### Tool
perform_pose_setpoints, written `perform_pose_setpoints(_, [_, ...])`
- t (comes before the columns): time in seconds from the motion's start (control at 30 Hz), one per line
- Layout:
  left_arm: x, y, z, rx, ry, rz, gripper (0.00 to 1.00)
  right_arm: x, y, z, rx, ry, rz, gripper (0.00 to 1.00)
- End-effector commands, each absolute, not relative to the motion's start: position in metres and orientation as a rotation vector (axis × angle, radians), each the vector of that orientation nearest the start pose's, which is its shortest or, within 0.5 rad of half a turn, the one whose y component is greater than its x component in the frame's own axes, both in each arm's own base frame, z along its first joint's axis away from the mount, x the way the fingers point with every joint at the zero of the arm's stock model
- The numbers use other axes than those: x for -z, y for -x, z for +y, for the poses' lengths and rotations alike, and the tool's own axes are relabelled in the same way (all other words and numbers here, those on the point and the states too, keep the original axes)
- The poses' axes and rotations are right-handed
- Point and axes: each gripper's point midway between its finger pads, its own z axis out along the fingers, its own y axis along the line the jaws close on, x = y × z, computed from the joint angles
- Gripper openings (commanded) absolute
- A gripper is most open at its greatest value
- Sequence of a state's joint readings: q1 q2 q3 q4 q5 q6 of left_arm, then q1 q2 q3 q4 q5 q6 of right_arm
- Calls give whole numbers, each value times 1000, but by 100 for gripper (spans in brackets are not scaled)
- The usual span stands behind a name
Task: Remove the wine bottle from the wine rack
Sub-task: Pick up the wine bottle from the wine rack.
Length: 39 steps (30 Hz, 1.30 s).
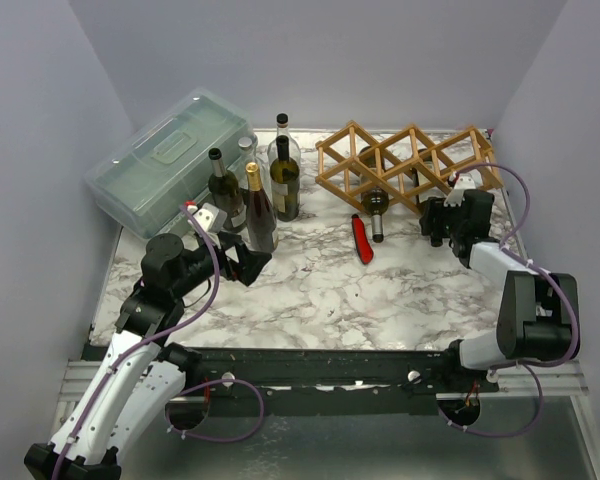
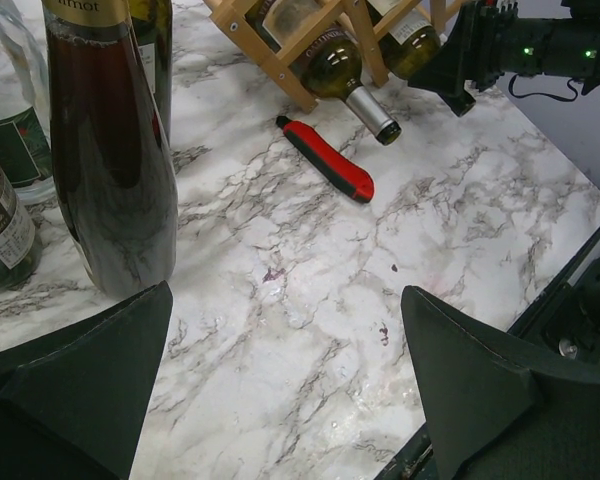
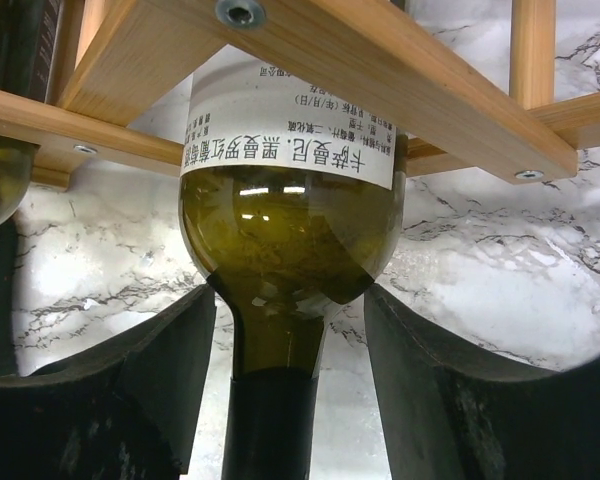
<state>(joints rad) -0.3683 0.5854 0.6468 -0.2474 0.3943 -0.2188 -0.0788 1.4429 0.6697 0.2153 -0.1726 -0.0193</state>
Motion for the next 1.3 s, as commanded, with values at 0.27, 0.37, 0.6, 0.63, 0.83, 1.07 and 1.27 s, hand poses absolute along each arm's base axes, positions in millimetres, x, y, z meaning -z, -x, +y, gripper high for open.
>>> perform_pose_setpoints(0.27, [-247,-218,-159,734,-415,1765,99,-77,-401,-2,-136,29,2137,64])
perform_pose_setpoints(0.37, [-246,-218,-159,733,-414,1769,99,-77,-402,-3,-131,25,2134,64])
perform_pose_setpoints(0.6, [-246,-218,-159,731,-415,1768,99,-77,-402,0,-131,40,2137,60])
perform_pose_setpoints(0.63, [-246,-219,-159,729,-413,1768,99,-77,-402,0,-132,40,2141,60])
perform_pose_setpoints(0.83, [-247,-219,-158,726,-412,1765,99,-77,-403,2,-130,45,2147,58])
perform_pose_setpoints(1.07, [-247,-218,-158,726,-413,1765,99,-70,-401,4,-136,47,2173,58])
perform_pose_setpoints(1.27, [-247,-219,-158,724,-412,1766,99,-67,-400,7,-137,54,2185,58])
